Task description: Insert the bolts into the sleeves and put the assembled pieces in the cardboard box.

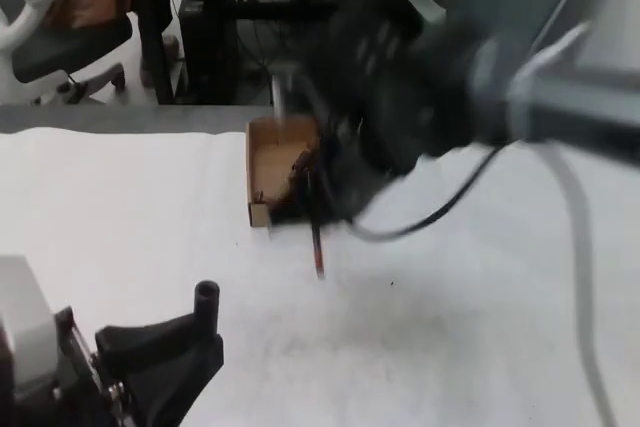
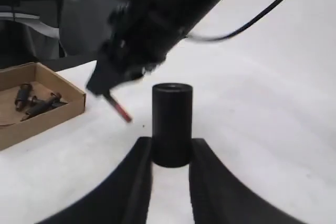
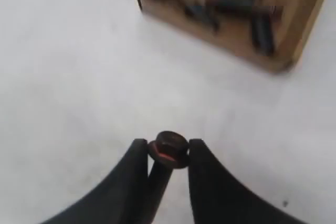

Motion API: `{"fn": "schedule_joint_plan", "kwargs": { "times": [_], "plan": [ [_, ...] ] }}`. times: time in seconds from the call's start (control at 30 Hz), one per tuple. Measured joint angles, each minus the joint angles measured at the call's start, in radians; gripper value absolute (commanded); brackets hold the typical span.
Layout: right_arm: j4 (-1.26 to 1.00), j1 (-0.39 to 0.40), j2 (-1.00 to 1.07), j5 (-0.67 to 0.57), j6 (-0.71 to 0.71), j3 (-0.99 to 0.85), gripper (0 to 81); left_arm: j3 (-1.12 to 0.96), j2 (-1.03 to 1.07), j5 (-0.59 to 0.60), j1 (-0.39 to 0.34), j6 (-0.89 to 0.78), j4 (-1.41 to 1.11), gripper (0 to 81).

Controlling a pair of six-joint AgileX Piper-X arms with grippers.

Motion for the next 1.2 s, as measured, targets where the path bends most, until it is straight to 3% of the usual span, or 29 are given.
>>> {"fn": "schedule_joint_plan", "kwargs": {
  "times": [0.23, 0.53, 0.87, 1.2],
  "plan": [
    [-0.417, 0.106, -0.315, 0.017, -0.035, 0.182, 0.6, 0.148, 0.09, -0.084, 0.0, -0.112, -0.276, 1.8],
    [-0.765, 0.242, -0.355, 0.088, 0.053, 0.483, 0.6, 0.15, 0.374, -0.025, 0.0, -0.114, -0.614, 1.8],
    [-0.799, 0.277, -0.452, 0.186, 0.003, 0.533, 0.6, 0.15, 0.733, 0.01, 0.0, -0.129, -0.874, 1.8],
    [-0.784, 0.277, -0.463, 0.195, -0.042, 0.568, 0.6, 0.14, 0.784, 0.025, 0.0, -0.23, -1.0, 1.8]
  ]
}}
